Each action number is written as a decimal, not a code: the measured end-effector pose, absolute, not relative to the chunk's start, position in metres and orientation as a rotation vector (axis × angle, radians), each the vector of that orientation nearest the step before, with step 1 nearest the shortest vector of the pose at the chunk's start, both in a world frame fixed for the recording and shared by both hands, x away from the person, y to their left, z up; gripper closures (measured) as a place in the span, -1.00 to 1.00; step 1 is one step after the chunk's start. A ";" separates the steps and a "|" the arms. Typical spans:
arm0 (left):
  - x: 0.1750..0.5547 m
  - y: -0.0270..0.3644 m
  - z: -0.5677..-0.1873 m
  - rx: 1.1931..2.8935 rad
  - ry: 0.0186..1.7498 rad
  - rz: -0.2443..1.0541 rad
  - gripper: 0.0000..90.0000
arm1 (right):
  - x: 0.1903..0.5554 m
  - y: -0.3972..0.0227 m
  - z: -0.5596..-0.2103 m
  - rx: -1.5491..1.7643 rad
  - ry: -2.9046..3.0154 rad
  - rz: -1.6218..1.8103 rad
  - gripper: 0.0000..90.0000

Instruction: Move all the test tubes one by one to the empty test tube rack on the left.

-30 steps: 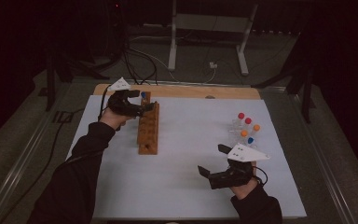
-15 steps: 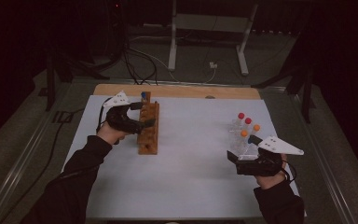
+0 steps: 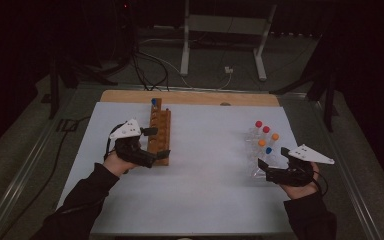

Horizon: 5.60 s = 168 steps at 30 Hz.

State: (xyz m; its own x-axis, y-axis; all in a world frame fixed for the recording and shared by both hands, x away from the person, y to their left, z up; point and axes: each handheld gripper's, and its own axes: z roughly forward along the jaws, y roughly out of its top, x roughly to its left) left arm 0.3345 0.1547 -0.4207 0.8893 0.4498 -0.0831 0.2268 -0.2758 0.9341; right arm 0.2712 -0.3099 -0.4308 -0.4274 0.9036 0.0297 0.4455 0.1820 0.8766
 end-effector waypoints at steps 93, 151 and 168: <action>0.311 0.046 -0.424 1.990 0.186 0.053 0.71 | 0.258 -0.169 -0.430 0.833 2.431 1.248 0.68; 0.453 0.171 -0.362 1.853 0.731 0.536 0.72 | 0.257 -0.193 -0.423 0.912 2.237 1.423 -1.00; 0.475 0.177 -0.397 1.835 0.856 0.560 0.72 | 0.257 -0.195 -0.424 0.910 2.240 1.432 -1.00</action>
State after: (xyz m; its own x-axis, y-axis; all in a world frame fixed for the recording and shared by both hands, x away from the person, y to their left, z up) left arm 0.4752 0.1775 -0.3966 0.6428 0.7660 -0.0008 0.3059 -0.2558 0.9170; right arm 0.2573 -0.1948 -0.4239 -0.7415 0.6681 0.0616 0.3365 0.2908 0.8956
